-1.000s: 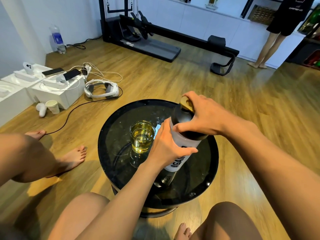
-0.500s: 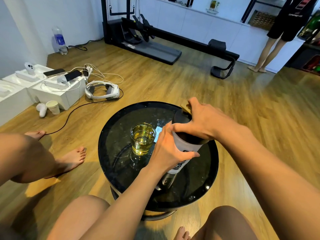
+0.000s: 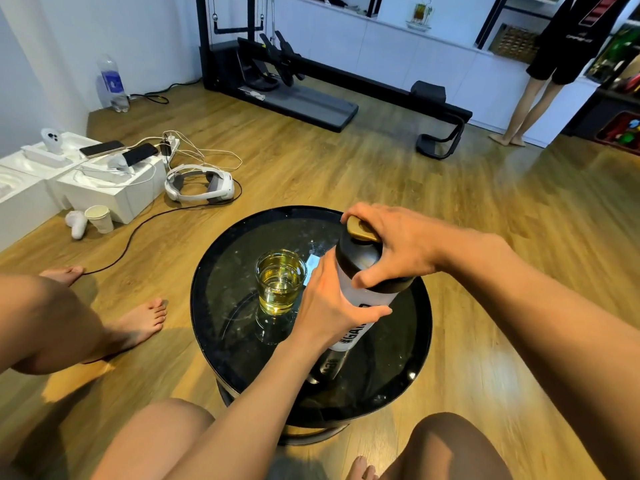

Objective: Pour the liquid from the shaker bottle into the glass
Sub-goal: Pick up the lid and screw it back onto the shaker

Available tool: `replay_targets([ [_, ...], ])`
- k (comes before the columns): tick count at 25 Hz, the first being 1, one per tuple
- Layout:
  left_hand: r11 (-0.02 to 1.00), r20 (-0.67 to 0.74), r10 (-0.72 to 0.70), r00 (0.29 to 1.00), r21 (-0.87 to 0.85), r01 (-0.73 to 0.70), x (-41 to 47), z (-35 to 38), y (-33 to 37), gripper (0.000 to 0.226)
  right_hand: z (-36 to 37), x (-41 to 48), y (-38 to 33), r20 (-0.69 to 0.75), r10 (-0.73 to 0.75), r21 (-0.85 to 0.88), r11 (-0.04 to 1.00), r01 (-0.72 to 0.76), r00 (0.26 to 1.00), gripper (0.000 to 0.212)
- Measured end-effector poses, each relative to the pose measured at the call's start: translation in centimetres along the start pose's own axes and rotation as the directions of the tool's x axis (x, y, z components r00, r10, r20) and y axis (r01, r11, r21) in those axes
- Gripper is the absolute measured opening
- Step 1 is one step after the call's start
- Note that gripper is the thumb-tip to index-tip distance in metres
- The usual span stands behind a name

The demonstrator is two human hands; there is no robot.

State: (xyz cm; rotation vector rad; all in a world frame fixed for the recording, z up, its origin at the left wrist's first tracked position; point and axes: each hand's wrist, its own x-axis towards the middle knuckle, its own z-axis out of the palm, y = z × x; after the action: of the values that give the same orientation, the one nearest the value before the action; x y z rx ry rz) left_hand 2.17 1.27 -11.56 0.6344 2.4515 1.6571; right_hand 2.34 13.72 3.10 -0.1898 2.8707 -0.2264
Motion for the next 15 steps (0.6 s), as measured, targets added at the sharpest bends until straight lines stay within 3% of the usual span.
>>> replay_targets([
  [5,1.0,0.042,0.003,0.999,-0.006,-0.003,0.0,-0.5,0.2,0.105,-0.1,0.1,-0.2,-0.005,0.0,0.015,1.0,0.0,1.0,0.077],
  [15,1.0,0.002,-0.002,1.0,-0.003,0.002,-0.2,-0.3,0.5,0.103,0.1,0.1,-1.0,0.047,-0.026,-0.128,0.991,0.032,0.999,0.085],
])
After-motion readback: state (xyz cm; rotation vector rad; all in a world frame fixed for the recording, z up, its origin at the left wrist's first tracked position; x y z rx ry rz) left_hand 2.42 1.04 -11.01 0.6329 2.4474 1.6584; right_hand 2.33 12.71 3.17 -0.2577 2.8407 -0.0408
